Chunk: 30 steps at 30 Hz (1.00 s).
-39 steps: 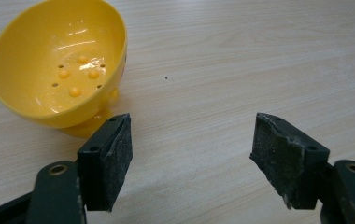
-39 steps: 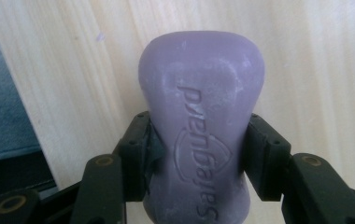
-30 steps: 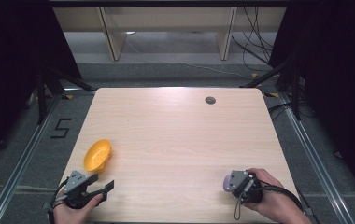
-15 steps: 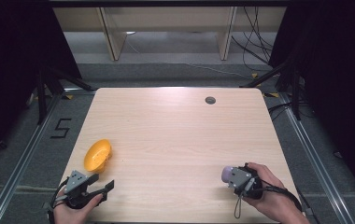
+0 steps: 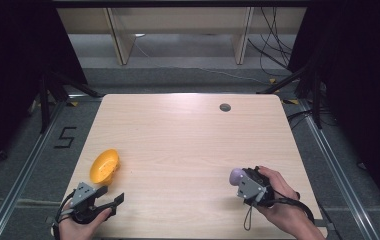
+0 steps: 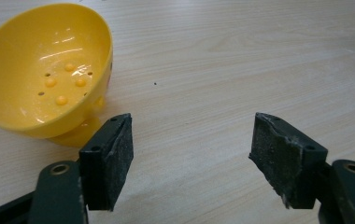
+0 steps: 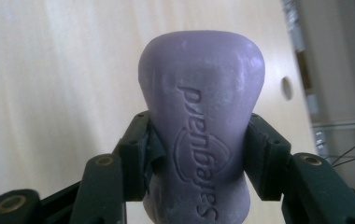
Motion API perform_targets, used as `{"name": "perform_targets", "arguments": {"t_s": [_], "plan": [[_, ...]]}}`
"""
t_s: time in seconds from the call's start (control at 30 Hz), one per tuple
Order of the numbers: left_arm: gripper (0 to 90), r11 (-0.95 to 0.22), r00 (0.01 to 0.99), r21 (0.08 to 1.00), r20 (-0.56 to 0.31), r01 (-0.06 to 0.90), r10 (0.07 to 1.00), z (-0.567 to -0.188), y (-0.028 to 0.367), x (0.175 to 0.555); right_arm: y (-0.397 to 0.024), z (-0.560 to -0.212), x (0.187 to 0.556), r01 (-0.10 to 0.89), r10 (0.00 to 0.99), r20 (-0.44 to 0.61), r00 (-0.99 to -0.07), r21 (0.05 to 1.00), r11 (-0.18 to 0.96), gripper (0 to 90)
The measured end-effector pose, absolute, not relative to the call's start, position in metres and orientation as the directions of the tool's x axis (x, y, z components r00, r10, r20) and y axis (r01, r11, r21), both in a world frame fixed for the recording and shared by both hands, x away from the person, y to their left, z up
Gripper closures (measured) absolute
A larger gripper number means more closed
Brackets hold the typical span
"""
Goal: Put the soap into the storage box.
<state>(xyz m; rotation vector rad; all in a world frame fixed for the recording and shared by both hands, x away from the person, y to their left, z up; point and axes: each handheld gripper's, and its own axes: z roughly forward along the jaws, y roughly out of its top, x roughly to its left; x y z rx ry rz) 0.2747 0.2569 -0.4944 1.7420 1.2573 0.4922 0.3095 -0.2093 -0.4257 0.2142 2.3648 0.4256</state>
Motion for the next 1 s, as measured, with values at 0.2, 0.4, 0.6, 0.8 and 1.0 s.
{"name": "perform_targets", "arguments": {"t_s": [0.2,0.4,0.6,0.8,1.0], "plan": [[29.1,-0.076,0.403,0.842,-0.175,0.534,0.898,-0.494,0.256,0.275,-0.201,-0.422,0.316,-0.033,0.239,-0.657,-0.715,0.373,0.927,50.2],[29.2,-0.084,0.428,0.844,-0.180,0.529,0.886,-0.491,0.252,0.277,-0.193,-0.426,0.315,-0.015,0.264,-0.644,-0.718,0.394,0.919,50.2],[29.4,-0.107,0.480,0.853,-0.179,0.511,0.859,-0.479,0.239,0.285,-0.187,-0.428,0.317,-0.035,0.245,-0.652,-0.718,0.385,0.922,50.2],[29.7,-0.137,0.543,0.864,-0.174,0.484,0.821,-0.461,0.217,0.296,-0.182,-0.424,0.319,-0.094,0.197,-0.676,-0.710,0.368,0.925,50.3],[30.4,-0.229,0.655,0.865,-0.143,0.447,0.742,-0.443,0.181,0.310,-0.177,-0.425,0.317,-0.069,0.224,-0.675,-0.703,0.378,0.923,50.2]]}}
